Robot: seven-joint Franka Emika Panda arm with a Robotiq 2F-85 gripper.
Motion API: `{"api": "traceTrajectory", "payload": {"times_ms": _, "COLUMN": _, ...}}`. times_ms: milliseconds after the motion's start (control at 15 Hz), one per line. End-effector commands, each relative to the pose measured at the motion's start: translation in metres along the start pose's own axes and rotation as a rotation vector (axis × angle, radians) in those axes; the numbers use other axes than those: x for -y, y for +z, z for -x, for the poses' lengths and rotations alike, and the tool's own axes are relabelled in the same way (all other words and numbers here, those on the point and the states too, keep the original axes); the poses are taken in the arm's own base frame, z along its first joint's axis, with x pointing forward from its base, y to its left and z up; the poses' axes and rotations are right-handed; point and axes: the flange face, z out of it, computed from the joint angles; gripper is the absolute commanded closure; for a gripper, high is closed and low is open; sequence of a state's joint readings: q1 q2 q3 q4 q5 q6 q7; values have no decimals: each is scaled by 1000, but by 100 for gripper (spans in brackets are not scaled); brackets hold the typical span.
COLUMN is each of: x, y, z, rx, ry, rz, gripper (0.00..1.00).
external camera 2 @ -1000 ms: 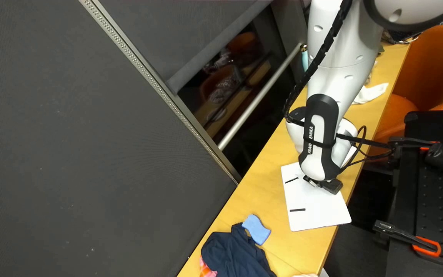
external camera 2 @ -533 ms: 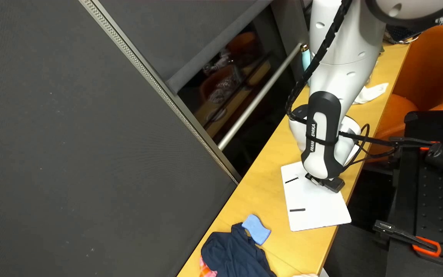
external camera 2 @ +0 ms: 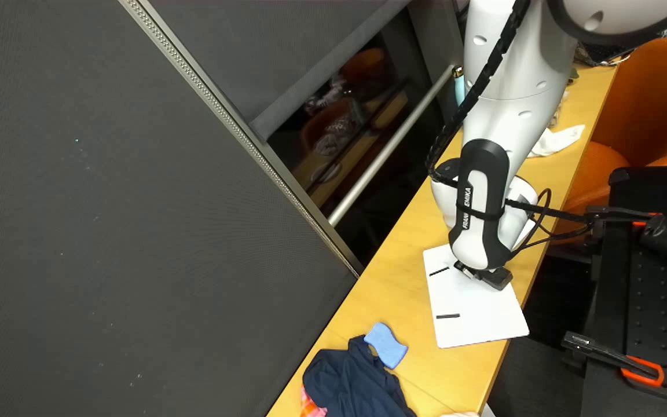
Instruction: Pick up the black eraser and wipe the white board
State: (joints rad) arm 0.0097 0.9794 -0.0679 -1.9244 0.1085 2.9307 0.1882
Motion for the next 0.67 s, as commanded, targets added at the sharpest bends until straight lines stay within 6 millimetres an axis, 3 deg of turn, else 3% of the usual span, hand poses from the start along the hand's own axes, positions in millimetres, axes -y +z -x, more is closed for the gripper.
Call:
{"api": "traceTrajectory", "payload": {"times_ms": 0, "x": 11, "y": 2, "z": -12, "rx": 15, "ry": 20, "rz": -24, "gripper": 69}}
{"api": "traceTrajectory", "payload": {"times_ms": 333, "x": 6, "y": -6, "z": -26, "rx": 11, "ry": 30, "rz": -38, "gripper": 69}}
{"api": "traceTrajectory", "payload": {"times_ms": 600, "x": -5, "y": 7, "z": -28, "rx": 11, "ry": 47, "rz": -22, "gripper": 69}}
